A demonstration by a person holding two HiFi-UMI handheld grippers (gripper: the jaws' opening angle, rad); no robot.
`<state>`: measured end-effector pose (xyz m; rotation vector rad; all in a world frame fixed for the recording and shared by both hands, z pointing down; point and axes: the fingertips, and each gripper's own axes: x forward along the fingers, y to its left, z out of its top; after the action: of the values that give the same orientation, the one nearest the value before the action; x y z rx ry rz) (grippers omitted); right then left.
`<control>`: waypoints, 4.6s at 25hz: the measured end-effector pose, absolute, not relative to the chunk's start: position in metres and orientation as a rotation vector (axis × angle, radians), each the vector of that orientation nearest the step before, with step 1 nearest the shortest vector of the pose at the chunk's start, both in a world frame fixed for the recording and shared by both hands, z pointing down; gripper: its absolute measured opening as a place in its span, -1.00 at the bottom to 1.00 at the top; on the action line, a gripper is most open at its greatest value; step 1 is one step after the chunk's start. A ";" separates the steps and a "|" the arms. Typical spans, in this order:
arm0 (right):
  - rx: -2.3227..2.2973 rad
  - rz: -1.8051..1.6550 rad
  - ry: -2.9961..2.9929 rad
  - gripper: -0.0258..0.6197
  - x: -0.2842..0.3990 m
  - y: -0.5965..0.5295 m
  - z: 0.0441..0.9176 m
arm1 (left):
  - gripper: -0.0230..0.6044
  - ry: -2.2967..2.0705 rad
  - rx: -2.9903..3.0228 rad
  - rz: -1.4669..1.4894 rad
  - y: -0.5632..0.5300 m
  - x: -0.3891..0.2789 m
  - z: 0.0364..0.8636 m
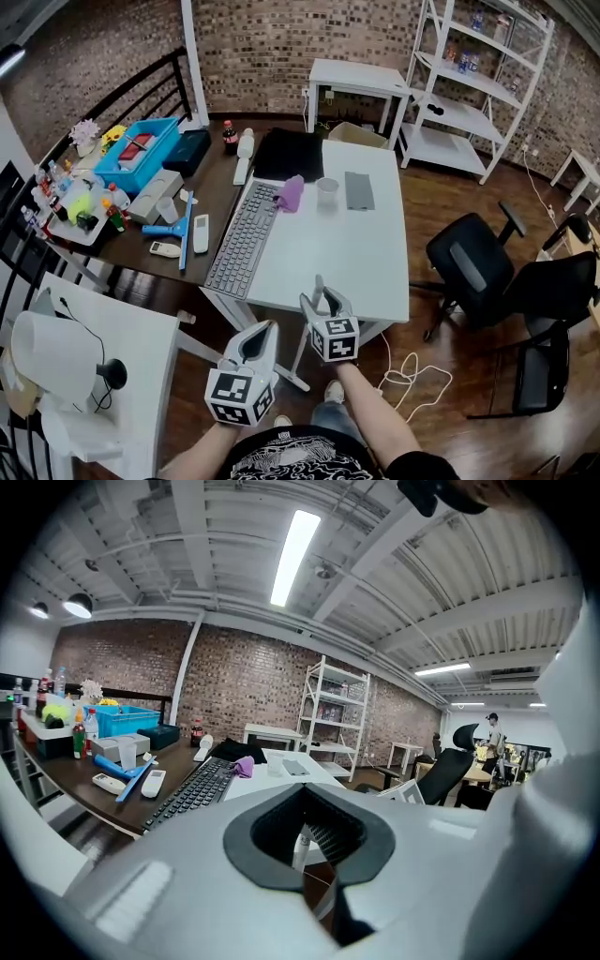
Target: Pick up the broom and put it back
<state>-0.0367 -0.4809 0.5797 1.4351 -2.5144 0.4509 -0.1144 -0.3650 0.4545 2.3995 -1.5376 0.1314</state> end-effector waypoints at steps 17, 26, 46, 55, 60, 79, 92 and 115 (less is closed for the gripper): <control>1.466 0.453 -2.507 -0.64 -0.041 -0.472 0.584 | -0.91 -1.513 2.406 0.143 -0.371 -0.119 0.462; 1.468 0.393 -2.528 -0.64 -0.053 -0.414 0.564 | -0.91 -1.492 2.403 0.080 -0.347 -0.130 0.461; 1.468 0.016 -2.735 -0.64 0.000 -0.315 0.370 | -0.91 -1.557 2.477 0.023 -0.304 -0.097 0.424; 1.448 -0.008 -2.778 -0.64 0.026 -0.288 0.338 | -0.91 -1.537 2.525 -0.006 -0.279 -0.048 0.399; 1.473 0.011 -2.753 -0.64 0.041 -0.274 0.347 | -0.91 -1.545 2.549 -0.026 -0.271 -0.035 0.389; 1.449 0.028 -2.740 -0.64 0.026 -0.281 0.372 | -0.91 -1.537 2.540 -0.014 -0.274 -0.044 0.397; 1.428 0.135 -2.726 -0.64 -0.020 -0.326 0.437 | -0.91 -1.520 2.523 0.033 -0.305 -0.095 0.423; 1.228 0.252 -2.600 -0.64 -0.063 -0.395 0.545 | -0.91 -1.570 2.423 0.101 -0.348 -0.131 0.454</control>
<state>-0.0631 -0.3954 0.5451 1.2282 -2.5999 0.2525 -0.1311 -0.3481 0.4542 2.4233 -1.5700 0.1006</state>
